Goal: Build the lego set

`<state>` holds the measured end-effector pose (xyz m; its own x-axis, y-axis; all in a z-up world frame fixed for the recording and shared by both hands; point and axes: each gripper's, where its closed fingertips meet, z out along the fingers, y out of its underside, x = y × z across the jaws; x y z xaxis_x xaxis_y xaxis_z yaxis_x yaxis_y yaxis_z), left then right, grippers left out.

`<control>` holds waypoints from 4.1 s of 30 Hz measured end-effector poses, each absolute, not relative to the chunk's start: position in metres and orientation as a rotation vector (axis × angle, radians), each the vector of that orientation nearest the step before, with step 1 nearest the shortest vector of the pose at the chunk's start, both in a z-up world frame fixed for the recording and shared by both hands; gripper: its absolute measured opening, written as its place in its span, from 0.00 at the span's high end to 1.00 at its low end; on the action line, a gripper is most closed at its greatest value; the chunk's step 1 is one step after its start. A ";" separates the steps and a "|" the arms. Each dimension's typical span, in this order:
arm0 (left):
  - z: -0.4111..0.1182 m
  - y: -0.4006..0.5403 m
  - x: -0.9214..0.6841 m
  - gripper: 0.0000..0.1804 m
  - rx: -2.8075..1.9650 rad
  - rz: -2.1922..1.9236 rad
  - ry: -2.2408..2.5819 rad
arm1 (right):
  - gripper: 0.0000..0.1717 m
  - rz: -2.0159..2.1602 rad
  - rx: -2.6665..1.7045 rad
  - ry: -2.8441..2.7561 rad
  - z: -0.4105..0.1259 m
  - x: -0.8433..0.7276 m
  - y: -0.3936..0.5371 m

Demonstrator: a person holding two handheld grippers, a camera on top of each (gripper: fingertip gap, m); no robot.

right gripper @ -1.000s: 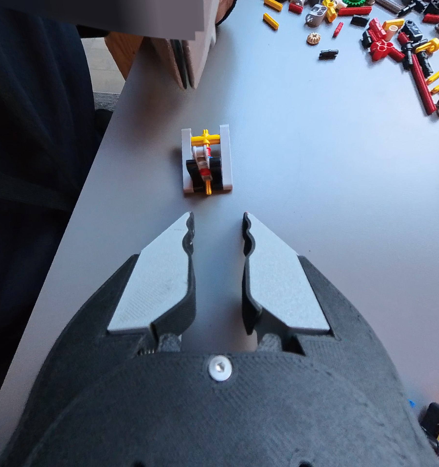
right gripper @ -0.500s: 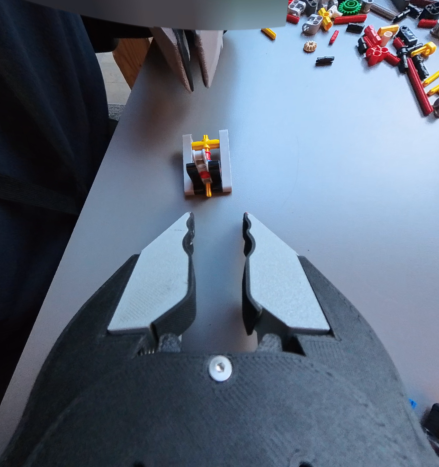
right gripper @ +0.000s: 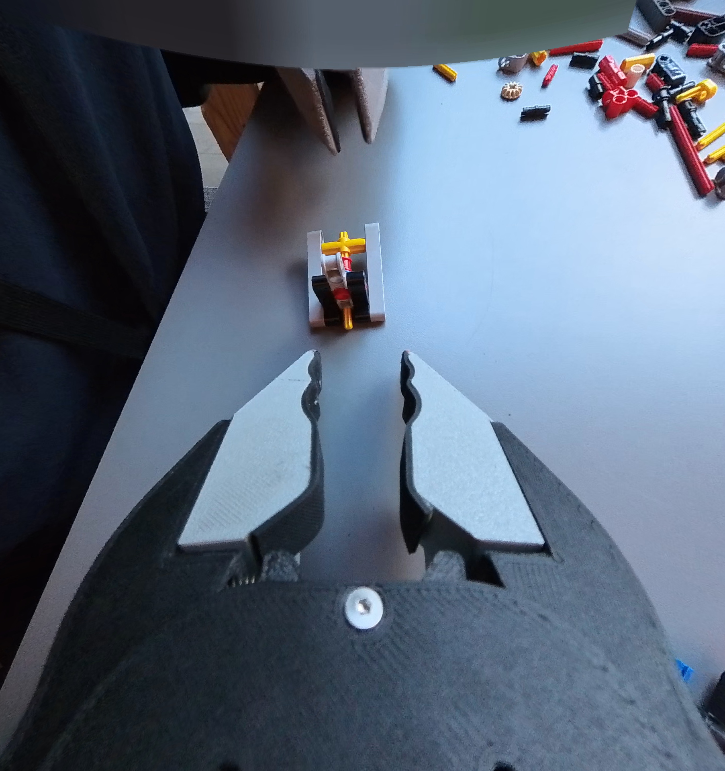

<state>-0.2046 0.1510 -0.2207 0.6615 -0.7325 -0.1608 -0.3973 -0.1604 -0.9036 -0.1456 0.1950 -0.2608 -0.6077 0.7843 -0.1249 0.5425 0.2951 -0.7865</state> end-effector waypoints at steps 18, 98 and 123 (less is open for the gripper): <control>-0.232 0.152 -0.201 0.94 -1.836 -0.348 0.968 | 0.80 1.264 -1.220 -2.252 -0.256 -0.144 0.200; -0.208 0.189 -0.208 0.89 -1.748 -0.468 0.811 | 0.81 1.412 -1.121 -1.975 -0.219 -0.124 0.192; -0.225 0.190 -0.200 0.89 -1.826 -0.414 0.901 | 0.81 1.094 -1.017 -2.009 -0.230 -0.125 0.187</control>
